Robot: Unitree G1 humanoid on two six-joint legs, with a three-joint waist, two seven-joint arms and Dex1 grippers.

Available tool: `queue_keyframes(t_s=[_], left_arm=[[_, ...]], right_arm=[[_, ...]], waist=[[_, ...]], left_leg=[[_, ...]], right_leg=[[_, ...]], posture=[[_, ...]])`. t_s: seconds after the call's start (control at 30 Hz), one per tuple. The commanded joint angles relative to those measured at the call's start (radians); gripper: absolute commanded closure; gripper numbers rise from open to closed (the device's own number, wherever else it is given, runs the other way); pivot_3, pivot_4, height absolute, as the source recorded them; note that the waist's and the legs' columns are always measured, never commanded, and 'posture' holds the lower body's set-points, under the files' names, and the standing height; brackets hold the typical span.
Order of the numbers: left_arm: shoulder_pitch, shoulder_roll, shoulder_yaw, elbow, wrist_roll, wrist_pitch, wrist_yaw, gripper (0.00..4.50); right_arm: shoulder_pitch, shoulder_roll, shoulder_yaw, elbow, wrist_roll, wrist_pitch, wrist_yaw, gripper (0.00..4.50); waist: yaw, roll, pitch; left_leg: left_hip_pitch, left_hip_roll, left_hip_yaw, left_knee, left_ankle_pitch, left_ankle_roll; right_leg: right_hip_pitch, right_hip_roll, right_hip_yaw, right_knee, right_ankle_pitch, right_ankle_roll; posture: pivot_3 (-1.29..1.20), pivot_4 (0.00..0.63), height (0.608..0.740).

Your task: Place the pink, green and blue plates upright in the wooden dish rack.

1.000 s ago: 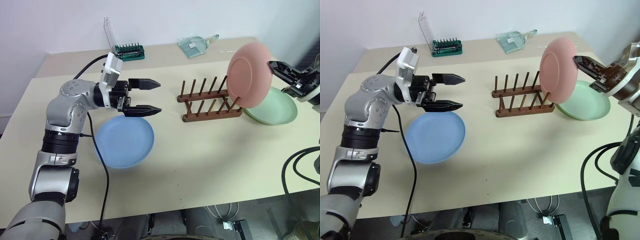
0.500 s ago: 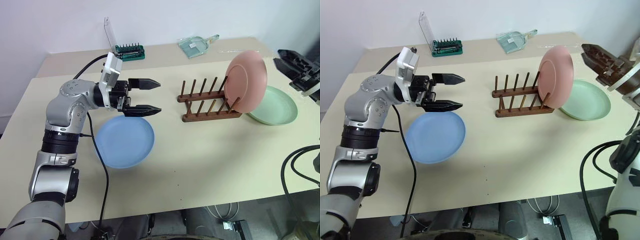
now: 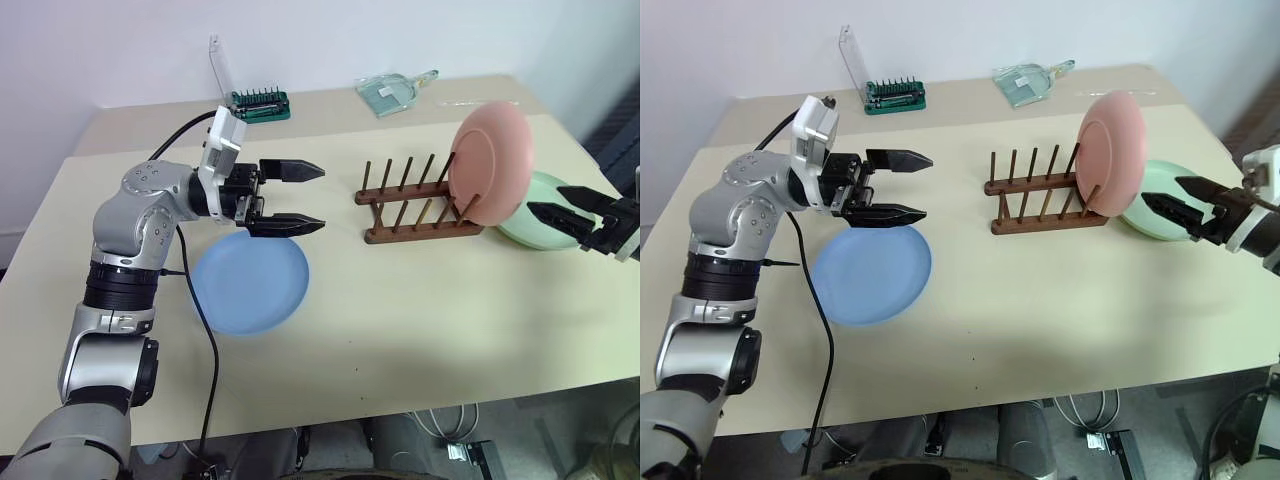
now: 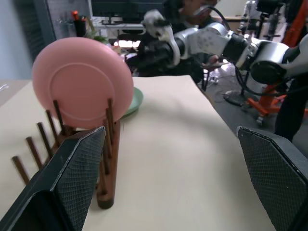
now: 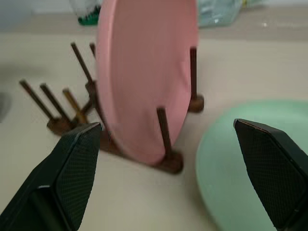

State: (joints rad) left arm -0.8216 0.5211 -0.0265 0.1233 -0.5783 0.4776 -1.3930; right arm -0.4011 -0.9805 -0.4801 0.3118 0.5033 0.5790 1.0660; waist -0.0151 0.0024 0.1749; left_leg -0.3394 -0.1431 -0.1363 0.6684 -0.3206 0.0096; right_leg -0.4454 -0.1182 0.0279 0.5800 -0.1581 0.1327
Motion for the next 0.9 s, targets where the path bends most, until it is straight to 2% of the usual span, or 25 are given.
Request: queue_keyframes(t_s=[0.03,0.2,0.37,0.47,0.67,0.77,0.9], left_arm=[[-0.031,-0.008,0.003,-0.004,-0.01,-0.01,-0.007,0.0],[-0.049,-0.012,-0.009,0.024,0.003,-0.01,-0.022,0.0],[-0.04,0.001,-0.006,-0.001,-0.005,0.007,-0.018,0.0],[0.0,0.016,-0.005,-0.058,-0.007,0.008,-0.007,0.0],[0.03,0.04,0.012,-0.105,-0.022,0.032,0.026,0.0],[0.031,0.043,0.014,-0.112,-0.027,0.039,0.038,0.0],[0.029,0.043,0.014,-0.112,-0.029,0.043,0.044,0.0]], right_arm=[[0.059,-0.081,0.044,-0.036,-0.089,-0.109,0.031,0.03],[0.065,-0.099,0.196,0.021,-0.176,-0.178,0.088,0.03],[-0.077,-0.071,0.351,0.237,-0.32,-0.29,0.038,0.03],[-0.182,-0.019,0.382,0.395,-0.358,-0.33,-0.01,0.03],[-0.293,0.02,0.455,0.624,-0.462,-0.432,-0.055,0.03],[-0.325,0.026,0.485,0.698,-0.504,-0.481,-0.06,0.87],[-0.357,0.022,0.491,0.737,-0.534,-0.53,-0.101,2.9]], waist=[[0.003,-0.001,0.0],[0.0,-0.002,0.0],[0.002,-0.002,0.0],[0.002,-0.002,0.0],[0.004,-0.002,0.0],[0.003,-0.002,0.0],[0.003,-0.002,0.0]], left_leg=[[0.001,0.001,-0.001,0.0,0.0,0.0],[0.001,0.002,0.0,0.0,0.0,0.0],[0.0,0.001,-0.001,0.0,0.0,0.0],[0.001,0.001,-0.001,-0.001,0.0,-0.001],[0.0,0.001,-0.001,-0.001,0.0,-0.001],[0.001,0.001,-0.001,-0.001,0.0,-0.001],[0.001,0.001,-0.001,-0.001,0.0,-0.001]], right_leg=[[0.001,0.001,0.0,0.0,0.0,0.0],[0.001,0.002,-0.001,0.0,0.0,0.0],[0.001,0.001,-0.001,-0.001,0.0,0.0],[0.001,0.001,-0.001,-0.001,0.0,0.0],[0.001,0.001,-0.001,-0.001,0.0,-0.001],[0.001,0.001,-0.001,-0.001,0.0,-0.001],[0.001,0.001,-0.001,-0.001,0.0,-0.001]], posture=[[0.0,0.15,0.74],[0.0,0.15,0.74],[0.0,0.15,0.74],[0.0,0.15,0.74],[0.0,0.15,0.74],[0.0,0.15,0.74],[0.0,0.15,0.74]])
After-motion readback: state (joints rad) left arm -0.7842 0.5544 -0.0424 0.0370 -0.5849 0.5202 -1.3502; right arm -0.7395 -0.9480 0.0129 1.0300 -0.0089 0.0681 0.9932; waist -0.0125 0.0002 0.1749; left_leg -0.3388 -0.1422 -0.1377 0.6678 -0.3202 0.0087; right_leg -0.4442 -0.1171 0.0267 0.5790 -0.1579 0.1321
